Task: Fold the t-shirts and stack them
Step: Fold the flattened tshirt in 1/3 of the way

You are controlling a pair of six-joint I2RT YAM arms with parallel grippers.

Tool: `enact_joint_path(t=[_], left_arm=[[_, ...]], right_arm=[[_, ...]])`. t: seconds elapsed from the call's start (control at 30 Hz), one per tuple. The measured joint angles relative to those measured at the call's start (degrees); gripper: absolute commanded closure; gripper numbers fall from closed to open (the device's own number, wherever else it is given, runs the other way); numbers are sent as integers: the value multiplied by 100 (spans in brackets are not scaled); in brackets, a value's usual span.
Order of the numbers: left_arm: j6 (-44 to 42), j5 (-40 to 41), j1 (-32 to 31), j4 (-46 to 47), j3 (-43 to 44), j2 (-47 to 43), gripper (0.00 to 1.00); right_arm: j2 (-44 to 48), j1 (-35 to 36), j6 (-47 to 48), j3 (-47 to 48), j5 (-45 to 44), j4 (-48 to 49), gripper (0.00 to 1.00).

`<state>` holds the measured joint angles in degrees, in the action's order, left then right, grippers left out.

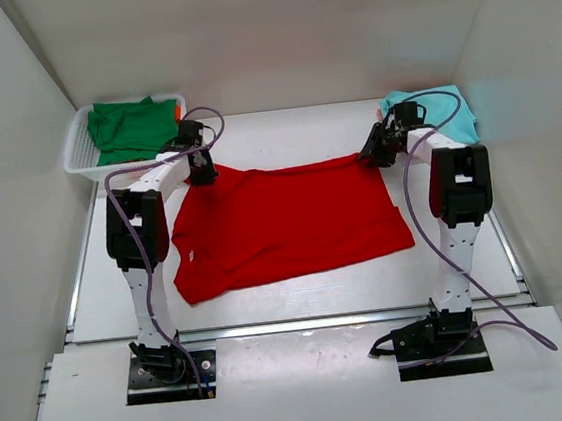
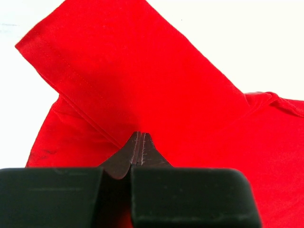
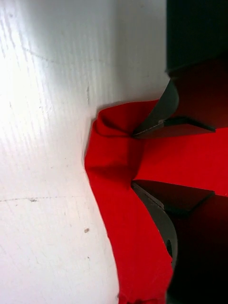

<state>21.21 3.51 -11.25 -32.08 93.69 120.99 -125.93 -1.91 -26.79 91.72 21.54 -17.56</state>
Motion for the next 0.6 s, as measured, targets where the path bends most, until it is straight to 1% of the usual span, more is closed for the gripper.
enact_joint_path(t=[0.07, 0.1, 0.17, 0.2, 0.23, 0.27, 0.3, 0.37, 0.43, 0.6], left_arm=[[0, -11, 7, 2, 0, -2, 100], [0, -13, 11, 4, 0, -2, 100], [2, -13, 17, 4, 0, -2, 98], [0, -13, 22, 2, 0, -2, 96], [0, -13, 33, 2, 0, -2, 88], [-9, -13, 37, 17, -13, -2, 83], [-11, -13, 44, 31, -35, -9, 80], [0, -11, 52, 39, -72, -13, 69], [7, -13, 57, 59, -142, -26, 68], [17, -13, 79, 85, -374, -79, 56]], right_arm=[[-96, -4, -2, 138, 20, -39, 65], [-133, -4, 0, 201, 20, -48, 69], [-208, -4, 15, 310, 22, -52, 83], [-247, -2, 24, 358, 24, -63, 86], [-278, -4, 24, 382, 28, -61, 93], [-295, -4, 24, 393, 31, -70, 100], [-315, -4, 20, 398, 39, -81, 100], [-328, -4, 2, 398, 50, -96, 100], [-328, -9, 4, 420, 57, -120, 100], [-328, -11, 74, 466, 57, -173, 100]])
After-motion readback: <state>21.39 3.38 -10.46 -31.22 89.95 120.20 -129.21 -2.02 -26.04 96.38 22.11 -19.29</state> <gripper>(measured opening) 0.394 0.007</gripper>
